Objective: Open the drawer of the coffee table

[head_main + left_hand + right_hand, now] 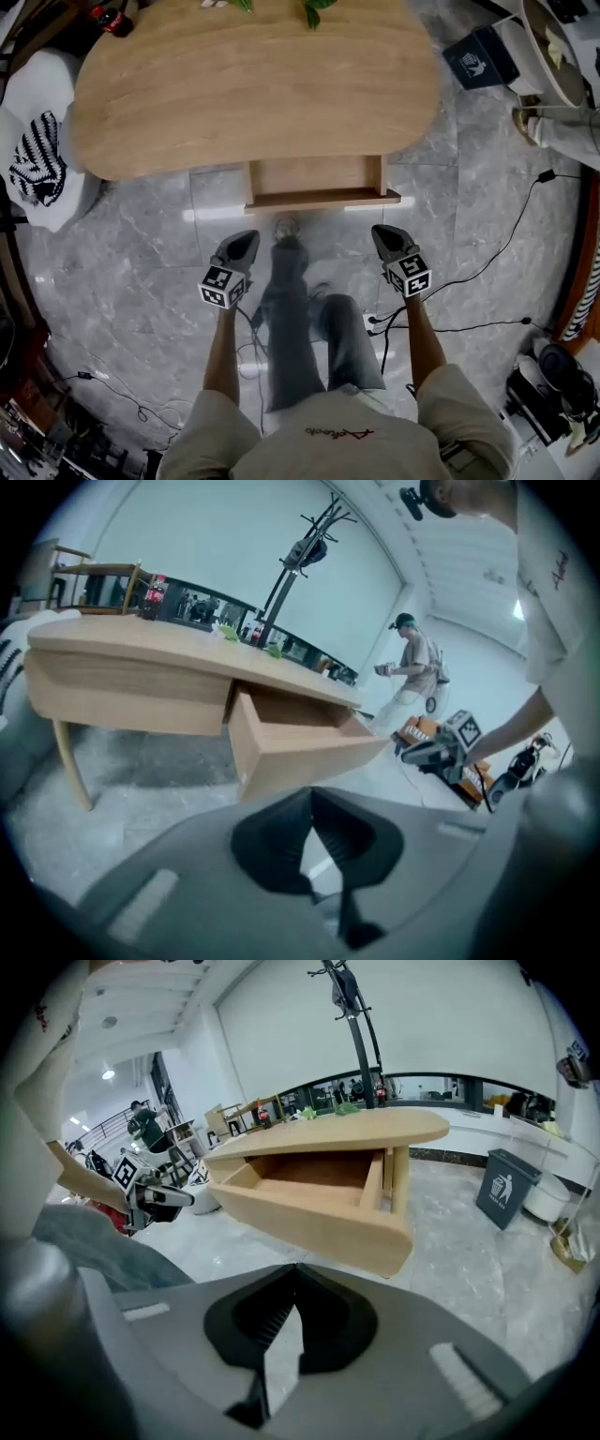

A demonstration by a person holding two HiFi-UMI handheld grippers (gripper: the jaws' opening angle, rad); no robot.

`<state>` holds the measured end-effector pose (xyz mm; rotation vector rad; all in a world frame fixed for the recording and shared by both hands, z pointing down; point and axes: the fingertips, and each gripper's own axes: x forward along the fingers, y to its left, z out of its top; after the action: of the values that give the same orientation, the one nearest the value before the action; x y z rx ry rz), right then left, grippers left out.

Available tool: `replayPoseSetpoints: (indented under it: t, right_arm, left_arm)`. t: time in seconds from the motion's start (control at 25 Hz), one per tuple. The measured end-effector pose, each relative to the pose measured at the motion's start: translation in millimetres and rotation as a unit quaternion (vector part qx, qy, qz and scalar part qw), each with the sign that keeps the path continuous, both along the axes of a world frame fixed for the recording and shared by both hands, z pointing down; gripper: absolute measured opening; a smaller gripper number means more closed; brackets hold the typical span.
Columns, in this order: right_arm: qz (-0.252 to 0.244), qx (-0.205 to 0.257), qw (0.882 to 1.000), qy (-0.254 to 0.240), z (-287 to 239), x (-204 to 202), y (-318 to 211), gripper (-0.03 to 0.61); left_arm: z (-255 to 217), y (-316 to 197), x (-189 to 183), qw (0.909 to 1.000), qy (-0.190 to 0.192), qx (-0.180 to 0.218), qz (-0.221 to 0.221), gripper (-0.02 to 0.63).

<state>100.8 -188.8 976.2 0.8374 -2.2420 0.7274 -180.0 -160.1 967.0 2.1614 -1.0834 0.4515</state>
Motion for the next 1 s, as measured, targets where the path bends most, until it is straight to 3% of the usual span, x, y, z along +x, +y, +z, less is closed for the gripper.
replayPoseSetpoints:
  t: [0.4,0.72,1.0]
  right_arm:
    - [0.033,0.009,0.999,0.003,-181.9,-3.9,-12.4,0.004]
    - [0.045,0.077,0.996,-0.018,-313.5,-16.3,-61.4,0.005]
    - [0.068,0.129,0.989,-0.039,-403.1,-22.9,-108.2,0.003]
  left_arm:
    - [-195.0,-15.5,23.5,0.9995,-0.012,0.016,0.023,0.000]
    - [-336.4,-62.9,29.4,0.9970,-0.019,0.073,0.020,0.000]
    - [-427.8,-103.0,16.2,0.9927,-0.023,0.119,0.000,0.000]
